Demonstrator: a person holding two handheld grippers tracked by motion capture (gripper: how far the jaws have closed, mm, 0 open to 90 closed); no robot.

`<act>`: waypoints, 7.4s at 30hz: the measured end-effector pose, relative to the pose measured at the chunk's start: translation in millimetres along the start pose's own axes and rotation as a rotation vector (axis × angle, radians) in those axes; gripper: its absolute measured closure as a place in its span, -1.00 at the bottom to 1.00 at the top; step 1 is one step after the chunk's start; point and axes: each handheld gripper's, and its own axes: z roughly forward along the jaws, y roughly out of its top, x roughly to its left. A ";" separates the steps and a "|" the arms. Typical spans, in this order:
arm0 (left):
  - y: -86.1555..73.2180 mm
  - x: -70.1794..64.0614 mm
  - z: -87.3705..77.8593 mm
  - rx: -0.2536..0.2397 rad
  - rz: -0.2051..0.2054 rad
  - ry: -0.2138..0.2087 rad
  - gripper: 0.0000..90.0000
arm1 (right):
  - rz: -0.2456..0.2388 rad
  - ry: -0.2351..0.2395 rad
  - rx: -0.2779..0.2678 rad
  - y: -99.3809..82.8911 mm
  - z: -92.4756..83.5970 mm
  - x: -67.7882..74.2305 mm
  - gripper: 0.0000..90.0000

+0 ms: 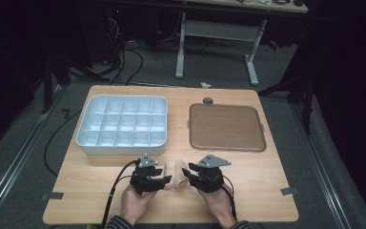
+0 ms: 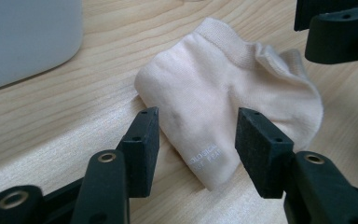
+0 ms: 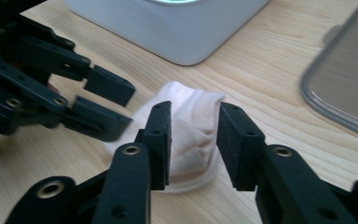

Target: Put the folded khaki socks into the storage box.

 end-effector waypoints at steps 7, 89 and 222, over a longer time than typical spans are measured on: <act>-2.5 1.2 6.9 0.022 0.002 0.016 0.10 | -0.012 -0.015 0.047 -0.1 17.4 4.5 0.32; 17.5 34.1 32.0 0.025 -0.135 -0.074 0.50 | 0.039 -0.017 0.069 -24.1 51.0 0.1 1.00; 38.1 15.6 30.5 -0.005 0.006 -0.090 0.87 | 0.023 0.046 0.130 -11.9 58.7 -1.7 0.60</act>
